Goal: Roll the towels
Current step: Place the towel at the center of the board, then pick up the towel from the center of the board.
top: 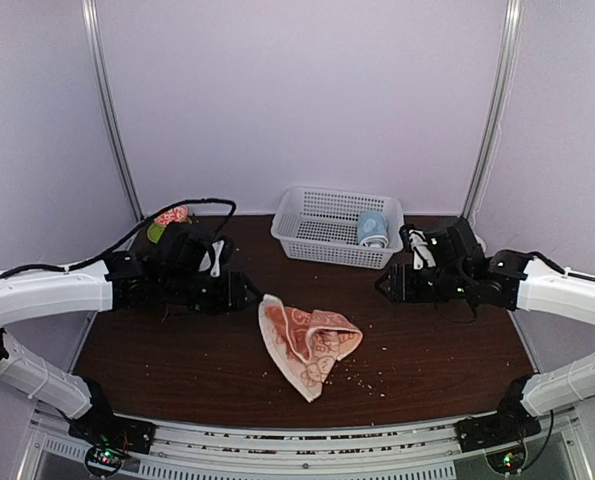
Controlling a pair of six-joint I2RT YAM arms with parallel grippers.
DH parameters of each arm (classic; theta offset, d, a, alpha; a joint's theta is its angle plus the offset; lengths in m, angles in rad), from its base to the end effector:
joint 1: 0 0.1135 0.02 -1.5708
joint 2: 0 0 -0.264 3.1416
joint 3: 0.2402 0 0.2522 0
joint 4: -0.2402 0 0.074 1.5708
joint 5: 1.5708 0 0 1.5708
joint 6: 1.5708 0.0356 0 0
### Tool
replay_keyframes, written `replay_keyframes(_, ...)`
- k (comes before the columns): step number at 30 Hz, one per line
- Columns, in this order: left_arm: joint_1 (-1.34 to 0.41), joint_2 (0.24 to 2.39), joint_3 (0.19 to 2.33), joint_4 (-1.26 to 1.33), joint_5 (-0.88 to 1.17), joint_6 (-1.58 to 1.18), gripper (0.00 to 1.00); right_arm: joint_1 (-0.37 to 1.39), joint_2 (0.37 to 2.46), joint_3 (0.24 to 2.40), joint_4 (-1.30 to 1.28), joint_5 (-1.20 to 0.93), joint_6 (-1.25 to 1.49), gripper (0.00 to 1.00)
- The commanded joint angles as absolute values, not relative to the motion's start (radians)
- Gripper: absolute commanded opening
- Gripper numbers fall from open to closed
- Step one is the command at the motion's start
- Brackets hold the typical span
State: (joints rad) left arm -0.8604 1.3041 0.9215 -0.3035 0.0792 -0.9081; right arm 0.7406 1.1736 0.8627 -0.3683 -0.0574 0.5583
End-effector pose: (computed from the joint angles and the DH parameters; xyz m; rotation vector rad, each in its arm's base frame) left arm 0.1836 -0.2177 0.2630 -0.0125 2.4675 -0.9658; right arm 0.1866 0.1733 0.2703 -0.2472 2.3489 0.7365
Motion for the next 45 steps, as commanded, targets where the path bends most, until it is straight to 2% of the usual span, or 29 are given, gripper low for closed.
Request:
replay_keyframes(1,-0.828,1.201,0.782,-0.45,-0.045,-0.976,0.67,0.782,1.218,0.818,-0.318,-0.11,0.593,0.57)
replay_keyframes(3,-0.829,1.189,0.776,-0.513,-0.071,-0.956,0.69,0.81,1.257,0.815,-0.309,-0.119,0.607,0.57)
replay_keyframes(5,-0.85,1.193,0.772,-0.528,-0.067,-0.919,0.67,0.843,1.293,0.811,-0.285,-0.141,0.614,0.57)
replay_keyframes(12,-1.072,1.264,0.833,-0.505,-0.1,-0.771,0.64,0.886,1.322,0.769,-0.253,-0.134,0.639,0.56)
replay_keyframes(15,-1.092,1.307,0.833,-0.525,-0.113,-0.789,0.62,0.912,1.324,0.763,-0.265,-0.14,0.644,0.55)
replay_keyframes(18,-1.092,1.319,0.829,-0.567,-0.114,-0.856,0.63,0.936,1.311,0.756,-0.284,-0.109,0.653,0.56)
replay_keyframes(21,-1.085,1.305,0.8,-0.583,-0.065,-0.983,0.68,0.941,1.291,0.737,-0.265,-0.107,0.679,0.56)
replay_keyframes(28,-1.001,1.126,0.508,-0.276,0.155,-1.316,0.79,0.944,1.283,0.74,-0.24,-0.105,0.704,0.56)
replay_keyframes(34,-0.93,1.065,0.402,-0.045,0.182,-1.477,0.73,0.942,1.243,0.725,-0.241,-0.064,0.723,0.57)
replay_keyframes(41,-0.917,1.235,0.393,0.146,0.248,-1.549,0.58,0.943,1.192,0.733,-0.262,-0.016,0.737,0.57)
replay_keyframes(45,-0.917,1.261,0.362,0.187,0.263,-1.583,0.55,0.943,1.166,0.74,-0.293,-0.001,0.735,0.57)
